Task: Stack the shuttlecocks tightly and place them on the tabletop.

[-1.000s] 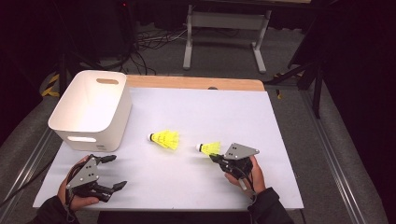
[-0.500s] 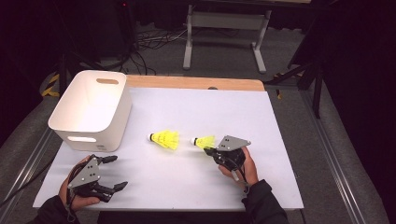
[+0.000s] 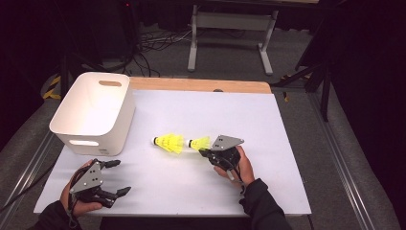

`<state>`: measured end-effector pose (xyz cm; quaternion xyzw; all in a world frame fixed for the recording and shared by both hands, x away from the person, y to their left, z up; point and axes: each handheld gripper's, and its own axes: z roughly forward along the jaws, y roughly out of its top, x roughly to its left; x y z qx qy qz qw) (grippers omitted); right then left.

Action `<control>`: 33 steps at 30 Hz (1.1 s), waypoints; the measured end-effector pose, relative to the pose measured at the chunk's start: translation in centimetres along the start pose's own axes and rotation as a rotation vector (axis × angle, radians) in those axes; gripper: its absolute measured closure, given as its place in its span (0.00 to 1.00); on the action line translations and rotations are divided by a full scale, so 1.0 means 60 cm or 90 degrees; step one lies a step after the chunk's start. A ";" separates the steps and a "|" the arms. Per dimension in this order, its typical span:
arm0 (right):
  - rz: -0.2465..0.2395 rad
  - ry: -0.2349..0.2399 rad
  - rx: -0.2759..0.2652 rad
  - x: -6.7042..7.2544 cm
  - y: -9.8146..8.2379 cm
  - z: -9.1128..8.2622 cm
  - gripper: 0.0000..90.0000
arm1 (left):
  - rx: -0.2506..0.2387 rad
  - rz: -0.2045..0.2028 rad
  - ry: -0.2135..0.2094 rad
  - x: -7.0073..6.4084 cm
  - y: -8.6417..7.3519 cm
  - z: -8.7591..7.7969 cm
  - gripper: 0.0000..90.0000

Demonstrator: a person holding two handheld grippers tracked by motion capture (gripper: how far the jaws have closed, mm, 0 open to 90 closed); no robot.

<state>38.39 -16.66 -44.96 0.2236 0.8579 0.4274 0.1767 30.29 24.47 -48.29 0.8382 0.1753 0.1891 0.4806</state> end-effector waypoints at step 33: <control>0.002 0.029 0.017 0.016 0.028 0.081 1.00 | 0.001 -0.001 -0.005 -0.001 -0.001 -0.001 0.10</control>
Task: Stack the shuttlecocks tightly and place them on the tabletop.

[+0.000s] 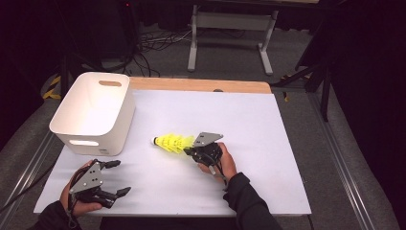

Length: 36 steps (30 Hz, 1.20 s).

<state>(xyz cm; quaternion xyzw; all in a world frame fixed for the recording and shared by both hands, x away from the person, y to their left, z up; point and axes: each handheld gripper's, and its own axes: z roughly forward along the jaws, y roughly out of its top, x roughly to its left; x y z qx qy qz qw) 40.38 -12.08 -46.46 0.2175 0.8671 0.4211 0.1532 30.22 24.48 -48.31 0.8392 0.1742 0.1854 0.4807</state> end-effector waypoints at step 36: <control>0.013 -0.014 0.022 0.000 0.004 0.025 0.75 | 0.001 0.000 -0.003 -0.002 0.000 0.001 0.10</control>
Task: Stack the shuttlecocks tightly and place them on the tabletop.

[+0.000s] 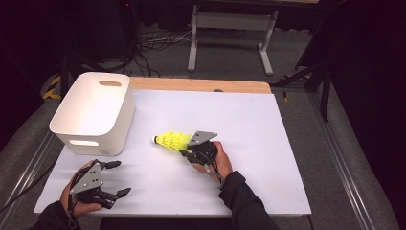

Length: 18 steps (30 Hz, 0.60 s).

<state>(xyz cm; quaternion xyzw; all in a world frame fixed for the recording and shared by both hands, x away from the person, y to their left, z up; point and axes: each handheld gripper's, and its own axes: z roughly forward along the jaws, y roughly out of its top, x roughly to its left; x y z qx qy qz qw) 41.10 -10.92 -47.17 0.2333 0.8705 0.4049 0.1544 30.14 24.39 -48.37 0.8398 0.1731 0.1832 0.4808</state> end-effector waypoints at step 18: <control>-0.010 -0.019 0.007 0.002 -0.007 -0.021 0.99 | 0.001 0.000 0.000 0.000 0.000 0.000 0.10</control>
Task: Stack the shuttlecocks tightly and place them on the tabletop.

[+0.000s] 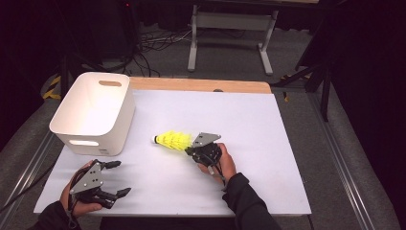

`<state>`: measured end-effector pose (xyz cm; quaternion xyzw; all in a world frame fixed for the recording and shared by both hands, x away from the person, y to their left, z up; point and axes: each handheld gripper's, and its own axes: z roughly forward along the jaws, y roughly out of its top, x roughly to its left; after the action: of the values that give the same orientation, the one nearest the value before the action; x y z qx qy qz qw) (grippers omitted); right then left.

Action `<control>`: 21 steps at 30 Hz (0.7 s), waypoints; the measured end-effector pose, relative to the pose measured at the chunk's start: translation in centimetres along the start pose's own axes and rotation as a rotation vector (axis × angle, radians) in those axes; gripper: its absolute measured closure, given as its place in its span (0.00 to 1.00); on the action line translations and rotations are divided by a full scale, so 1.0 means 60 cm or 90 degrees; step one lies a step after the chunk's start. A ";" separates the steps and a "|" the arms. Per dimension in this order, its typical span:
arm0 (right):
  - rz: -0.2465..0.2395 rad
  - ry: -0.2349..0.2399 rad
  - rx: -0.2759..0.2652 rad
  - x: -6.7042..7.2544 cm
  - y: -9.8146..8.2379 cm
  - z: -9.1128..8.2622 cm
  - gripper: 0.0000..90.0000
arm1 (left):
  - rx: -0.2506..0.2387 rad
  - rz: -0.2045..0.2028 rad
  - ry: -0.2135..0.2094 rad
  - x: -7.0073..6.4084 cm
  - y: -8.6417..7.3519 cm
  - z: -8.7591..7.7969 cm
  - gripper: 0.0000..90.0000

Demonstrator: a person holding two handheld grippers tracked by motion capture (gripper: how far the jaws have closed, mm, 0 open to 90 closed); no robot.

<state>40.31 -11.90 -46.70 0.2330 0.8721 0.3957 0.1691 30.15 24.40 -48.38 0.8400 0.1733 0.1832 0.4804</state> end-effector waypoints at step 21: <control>-0.002 -0.017 -0.020 0.004 0.004 -0.015 0.70 | -0.002 0.004 0.002 0.001 0.000 -0.002 0.10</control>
<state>39.74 -12.17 -45.95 0.2341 0.8639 0.4060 0.1847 30.14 24.47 -48.30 0.8395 0.1708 0.1864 0.4810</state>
